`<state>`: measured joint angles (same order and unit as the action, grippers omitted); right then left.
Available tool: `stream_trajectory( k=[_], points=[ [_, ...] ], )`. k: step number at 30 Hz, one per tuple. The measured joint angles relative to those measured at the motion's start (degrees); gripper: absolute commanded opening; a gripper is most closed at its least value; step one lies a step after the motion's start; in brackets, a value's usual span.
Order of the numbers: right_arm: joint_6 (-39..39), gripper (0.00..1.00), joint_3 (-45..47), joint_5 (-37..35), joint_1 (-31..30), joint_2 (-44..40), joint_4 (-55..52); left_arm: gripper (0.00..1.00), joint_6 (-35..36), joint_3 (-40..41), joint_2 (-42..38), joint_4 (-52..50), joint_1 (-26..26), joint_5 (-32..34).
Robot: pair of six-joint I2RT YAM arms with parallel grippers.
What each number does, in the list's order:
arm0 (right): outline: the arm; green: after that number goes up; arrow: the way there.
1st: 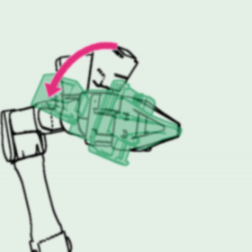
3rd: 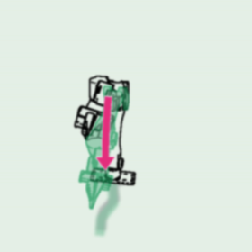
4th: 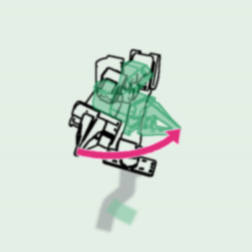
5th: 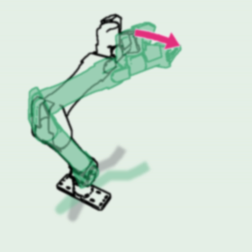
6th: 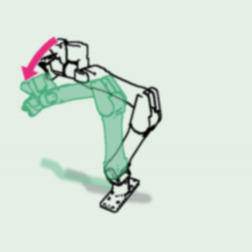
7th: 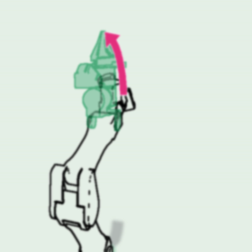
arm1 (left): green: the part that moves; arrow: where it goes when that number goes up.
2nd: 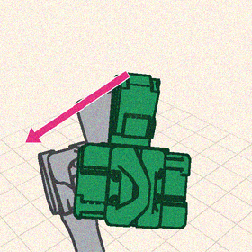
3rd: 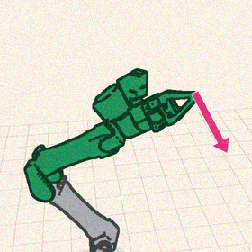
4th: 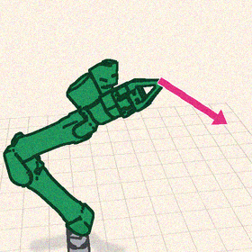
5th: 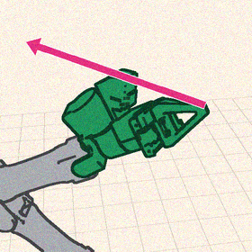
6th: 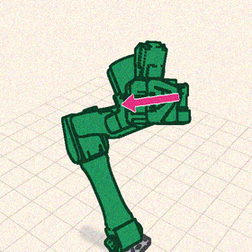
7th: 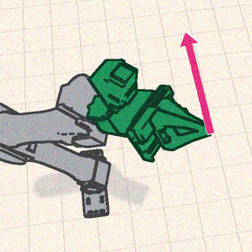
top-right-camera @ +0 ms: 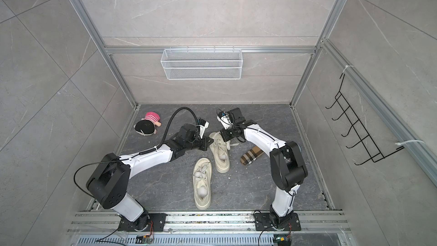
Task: Remove the insole from the shoe
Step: Untie the shoelace on the shoe.
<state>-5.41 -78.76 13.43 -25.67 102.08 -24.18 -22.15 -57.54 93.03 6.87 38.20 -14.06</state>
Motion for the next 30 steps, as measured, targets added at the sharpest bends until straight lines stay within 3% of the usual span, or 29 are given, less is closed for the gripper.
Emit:
stream_trajectory(
  k=[15,16,20,22,26,30],
  points=[
    [-1.84,0.00,-5.97,-3.41,-1.38,-9.42,-8.52,0.00,-0.02,0.46,0.00,2.71,0.00,-1.53],
    [-2.49,0.00,-6.88,-4.31,-1.77,-9.49,-9.86,0.03,-0.02,0.46,0.00,3.08,0.00,-1.68],
    [-4.59,0.00,-9.86,-5.81,-2.45,-9.60,-13.51,0.37,-0.39,0.46,0.00,3.93,0.00,-3.63],
    [-4.94,0.00,-10.80,-5.95,-2.43,-9.68,-14.91,0.46,-0.63,0.46,0.00,4.02,0.00,-4.61],
    [-4.92,0.00,-11.15,-5.46,-2.40,-9.99,-16.41,0.56,-0.44,0.44,0.00,4.46,-0.09,-6.25],
    [-4.87,0.00,-11.15,-4.37,-2.40,-9.99,-17.38,0.57,-0.09,-1.03,0.28,3.87,-0.55,-7.89]
  ],
)
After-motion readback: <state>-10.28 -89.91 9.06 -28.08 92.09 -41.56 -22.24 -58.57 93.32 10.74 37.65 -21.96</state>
